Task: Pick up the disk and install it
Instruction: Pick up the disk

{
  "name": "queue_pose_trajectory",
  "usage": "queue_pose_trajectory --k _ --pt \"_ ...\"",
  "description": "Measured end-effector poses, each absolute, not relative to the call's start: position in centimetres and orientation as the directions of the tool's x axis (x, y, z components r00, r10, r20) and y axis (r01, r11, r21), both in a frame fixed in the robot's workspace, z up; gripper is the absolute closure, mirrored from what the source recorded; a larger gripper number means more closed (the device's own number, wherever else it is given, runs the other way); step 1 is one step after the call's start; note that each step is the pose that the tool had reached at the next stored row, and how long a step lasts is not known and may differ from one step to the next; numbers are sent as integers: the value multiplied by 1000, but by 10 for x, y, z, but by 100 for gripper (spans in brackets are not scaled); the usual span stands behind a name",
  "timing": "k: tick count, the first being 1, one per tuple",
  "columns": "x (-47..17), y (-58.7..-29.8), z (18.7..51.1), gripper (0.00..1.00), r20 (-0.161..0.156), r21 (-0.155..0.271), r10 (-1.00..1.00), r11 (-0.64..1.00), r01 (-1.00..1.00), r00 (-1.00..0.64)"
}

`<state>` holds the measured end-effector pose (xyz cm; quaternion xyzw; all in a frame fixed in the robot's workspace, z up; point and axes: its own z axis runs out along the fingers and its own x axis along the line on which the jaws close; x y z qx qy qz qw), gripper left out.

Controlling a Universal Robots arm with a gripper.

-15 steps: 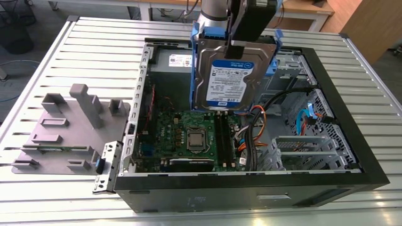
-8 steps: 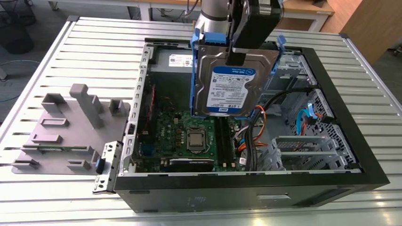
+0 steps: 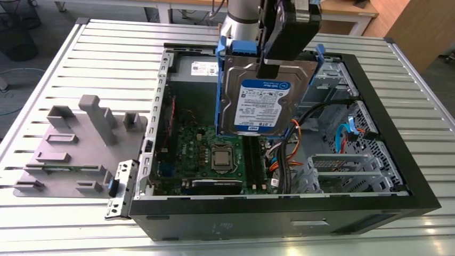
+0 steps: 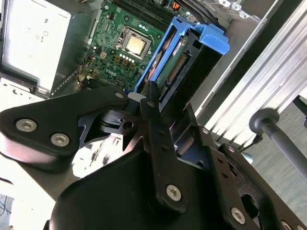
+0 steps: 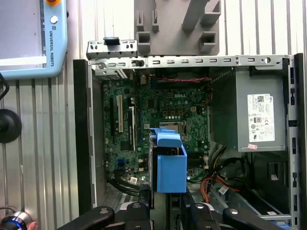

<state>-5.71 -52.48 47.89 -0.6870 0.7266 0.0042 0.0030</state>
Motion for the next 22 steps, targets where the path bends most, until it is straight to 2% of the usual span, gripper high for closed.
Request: queue_pose_trajectory --k 22 --pt "-50 -527 479 65 -10 2 -998 56 -998 -56"
